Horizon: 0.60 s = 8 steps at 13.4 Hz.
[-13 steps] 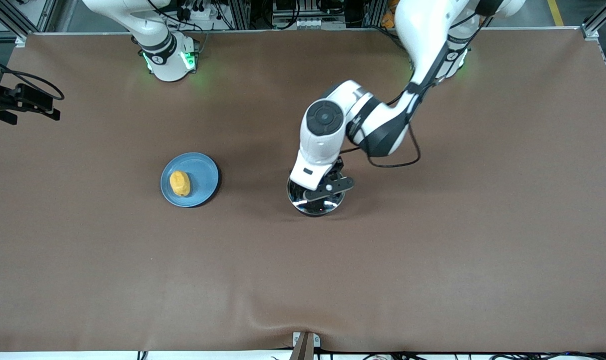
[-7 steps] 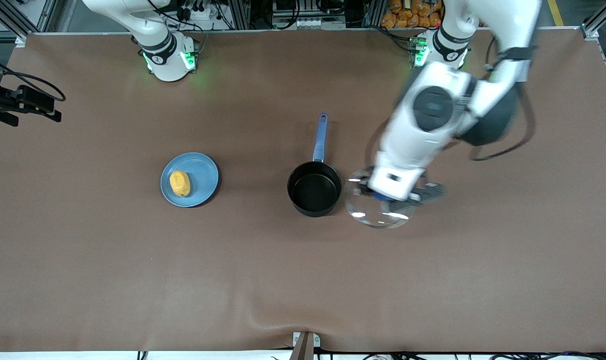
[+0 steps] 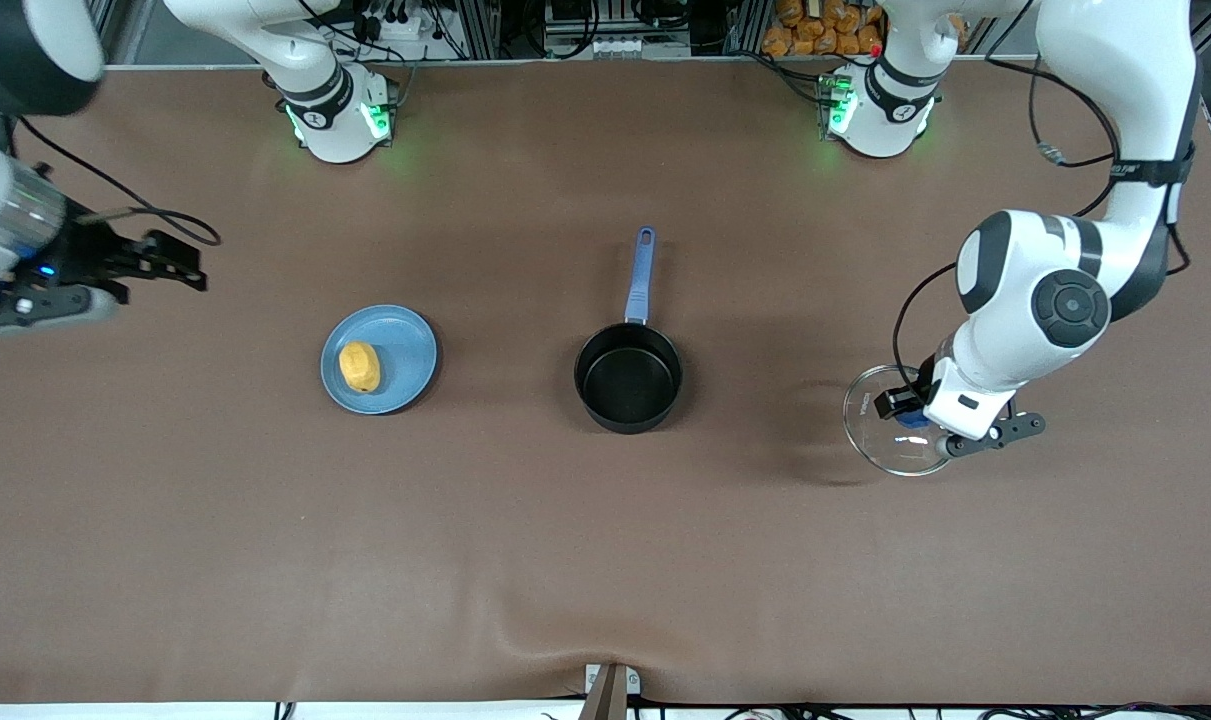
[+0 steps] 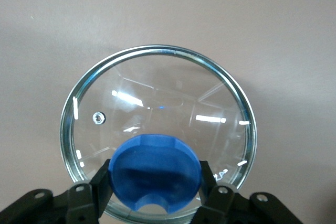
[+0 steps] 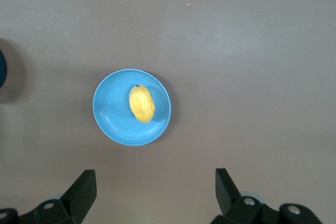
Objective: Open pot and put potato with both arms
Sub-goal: 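Carry the lid aside with the left gripper while the right gripper reaches the potato, then set the lid on the table and open the left gripper while the right gripper descends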
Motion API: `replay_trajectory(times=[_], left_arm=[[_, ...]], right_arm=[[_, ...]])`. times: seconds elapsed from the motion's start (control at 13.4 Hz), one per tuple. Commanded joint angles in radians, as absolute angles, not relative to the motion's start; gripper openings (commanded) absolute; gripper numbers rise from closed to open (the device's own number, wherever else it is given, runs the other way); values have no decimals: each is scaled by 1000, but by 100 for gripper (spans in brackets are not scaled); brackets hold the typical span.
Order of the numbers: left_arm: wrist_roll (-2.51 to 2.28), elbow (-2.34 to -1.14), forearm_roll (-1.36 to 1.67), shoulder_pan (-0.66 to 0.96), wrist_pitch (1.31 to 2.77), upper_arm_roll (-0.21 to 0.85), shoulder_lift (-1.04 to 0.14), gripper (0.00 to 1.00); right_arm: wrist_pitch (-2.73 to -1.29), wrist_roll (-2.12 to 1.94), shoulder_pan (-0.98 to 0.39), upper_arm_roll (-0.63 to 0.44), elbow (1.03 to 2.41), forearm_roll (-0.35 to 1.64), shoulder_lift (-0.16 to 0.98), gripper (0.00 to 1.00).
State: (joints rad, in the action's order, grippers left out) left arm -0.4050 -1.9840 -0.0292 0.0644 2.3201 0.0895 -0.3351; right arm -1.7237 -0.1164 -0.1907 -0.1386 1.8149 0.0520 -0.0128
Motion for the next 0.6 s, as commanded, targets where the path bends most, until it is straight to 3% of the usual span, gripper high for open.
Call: replay_trajectory(times=[0.0, 0.15, 0.22, 0.37, 0.45, 0.52], left_arm=[[-309, -2063, -52, 5, 2407, 106, -331, 0], [-299, -2060, -52, -11, 2417, 106, -371, 0], [-299, -2057, -52, -11, 2421, 107, -389, 9], [-292, -2049, -52, -12, 2425, 106, -413, 37], [-287, -2046, -52, -12, 2425, 106, -414, 62], [-288, -2045, -51, -17, 2424, 106, -407, 100]], right_arm=[[-1854, -60, -198, -97, 1966, 44, -45, 100], [-1951, -37, -209, -91, 2041, 52, -23, 100], [-2017, -37, -215, -91, 2089, 52, -15, 100], [-2167, -35, -218, -89, 2188, 57, 11, 100], [-2224, -34, -222, -87, 2218, 57, 29, 100], [-2250, -34, -230, -87, 2223, 57, 55, 100]])
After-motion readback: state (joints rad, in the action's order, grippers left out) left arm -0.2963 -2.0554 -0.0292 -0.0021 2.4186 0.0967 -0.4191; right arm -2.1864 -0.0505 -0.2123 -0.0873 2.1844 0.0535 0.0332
